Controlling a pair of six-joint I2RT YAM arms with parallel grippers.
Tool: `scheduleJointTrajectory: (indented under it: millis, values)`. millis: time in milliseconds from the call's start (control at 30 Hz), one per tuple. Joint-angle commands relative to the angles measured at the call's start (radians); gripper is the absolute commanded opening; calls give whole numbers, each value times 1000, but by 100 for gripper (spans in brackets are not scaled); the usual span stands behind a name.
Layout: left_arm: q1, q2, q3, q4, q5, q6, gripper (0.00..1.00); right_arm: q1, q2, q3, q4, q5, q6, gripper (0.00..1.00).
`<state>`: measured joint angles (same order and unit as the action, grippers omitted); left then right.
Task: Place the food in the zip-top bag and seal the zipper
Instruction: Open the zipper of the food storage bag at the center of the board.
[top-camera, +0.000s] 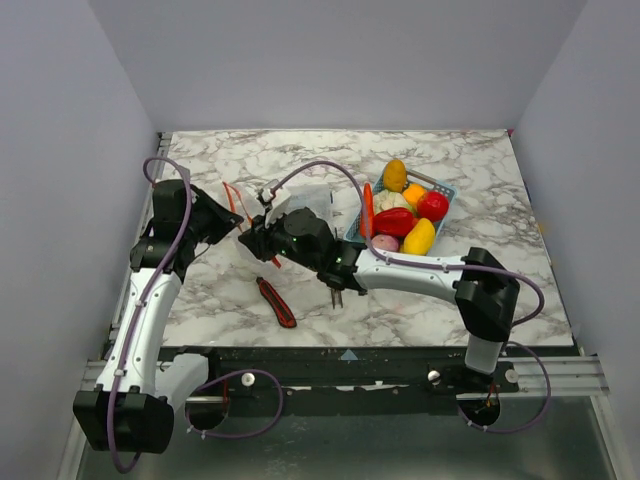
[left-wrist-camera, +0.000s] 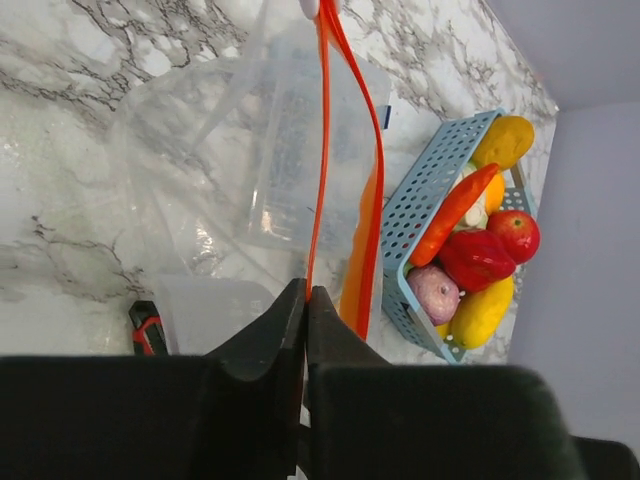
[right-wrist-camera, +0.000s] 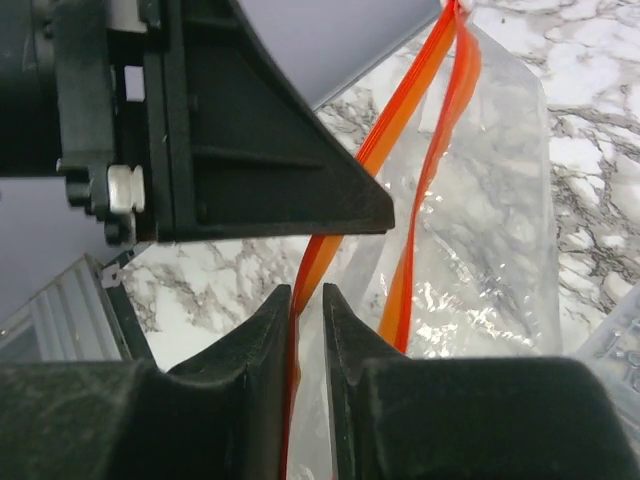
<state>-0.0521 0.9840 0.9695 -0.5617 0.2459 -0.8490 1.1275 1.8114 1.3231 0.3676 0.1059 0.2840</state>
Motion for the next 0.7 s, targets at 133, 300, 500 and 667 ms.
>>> scheduleJointTrajectory:
  millis: [133, 300, 500, 667]
  values:
    - [6, 34, 116, -22, -189, 235, 0, 8, 56, 264, -457, 221, 237, 55]
    - [3, 116, 256, -86, -315, 345, 0, 8, 81, 370, -547, 281, 277, 68]
    - [-5, 212, 382, -151, -375, 468, 0, 5, 152, 506, -584, 376, 330, 73]
    - [-111, 328, 462, -217, -501, 584, 0, -37, 175, 472, -539, 317, 457, 69]
